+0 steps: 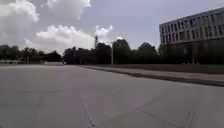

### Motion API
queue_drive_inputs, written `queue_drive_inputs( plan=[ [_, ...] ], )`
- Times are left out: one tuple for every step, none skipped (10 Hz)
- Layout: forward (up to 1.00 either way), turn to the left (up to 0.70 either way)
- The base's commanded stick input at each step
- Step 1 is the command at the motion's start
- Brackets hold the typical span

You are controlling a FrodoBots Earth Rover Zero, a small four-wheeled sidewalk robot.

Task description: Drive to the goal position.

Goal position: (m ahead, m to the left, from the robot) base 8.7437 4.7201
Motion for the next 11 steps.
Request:
queue_drive_inputs(
  plan=[
    [0.7, 0.06],
    [0.7, 0.06],
    [0.7, 0.06],
    [0.7, 0.06],
    [0.7, 0.06],
    [0.7, 0.06],
    [0.7, 0.06],
    [0.7, 0.06],
    [0.7, 0.06],
    [0.7, 0.06],
    [0.7, 0.06]
  ],
)
